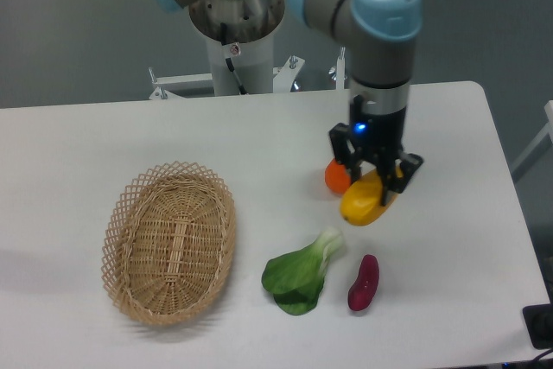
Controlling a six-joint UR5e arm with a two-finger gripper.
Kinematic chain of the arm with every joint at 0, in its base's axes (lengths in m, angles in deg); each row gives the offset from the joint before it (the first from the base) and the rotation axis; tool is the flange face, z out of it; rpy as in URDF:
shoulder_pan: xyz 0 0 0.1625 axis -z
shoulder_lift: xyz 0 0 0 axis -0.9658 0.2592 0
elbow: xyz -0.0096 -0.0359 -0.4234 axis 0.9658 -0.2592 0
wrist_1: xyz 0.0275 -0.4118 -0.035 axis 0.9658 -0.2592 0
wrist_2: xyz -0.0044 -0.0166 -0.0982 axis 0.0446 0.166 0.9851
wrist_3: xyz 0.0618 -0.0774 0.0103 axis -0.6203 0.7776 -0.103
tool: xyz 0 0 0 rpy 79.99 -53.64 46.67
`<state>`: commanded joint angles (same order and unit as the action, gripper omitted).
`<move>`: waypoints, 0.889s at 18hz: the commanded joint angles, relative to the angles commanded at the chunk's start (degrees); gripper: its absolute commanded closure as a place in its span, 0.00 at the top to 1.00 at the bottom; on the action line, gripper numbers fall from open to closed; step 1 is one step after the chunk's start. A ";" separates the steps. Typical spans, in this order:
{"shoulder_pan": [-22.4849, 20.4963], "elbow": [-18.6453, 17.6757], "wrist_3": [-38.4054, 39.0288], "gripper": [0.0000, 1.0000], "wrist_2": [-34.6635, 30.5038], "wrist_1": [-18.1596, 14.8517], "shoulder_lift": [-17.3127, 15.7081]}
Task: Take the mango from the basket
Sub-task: 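Hold the mango beside the orange on the table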
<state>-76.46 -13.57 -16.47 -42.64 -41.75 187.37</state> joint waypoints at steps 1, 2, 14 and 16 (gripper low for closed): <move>0.17 0.00 0.00 0.46 0.00 -0.44 -0.09; 0.35 0.00 0.00 0.46 0.00 -0.71 -0.35; 0.17 0.09 0.00 0.46 0.00 -2.38 -0.70; 0.35 0.09 0.09 0.46 0.00 -2.38 -0.70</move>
<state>-76.11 -13.48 -16.38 -42.64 -44.13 186.67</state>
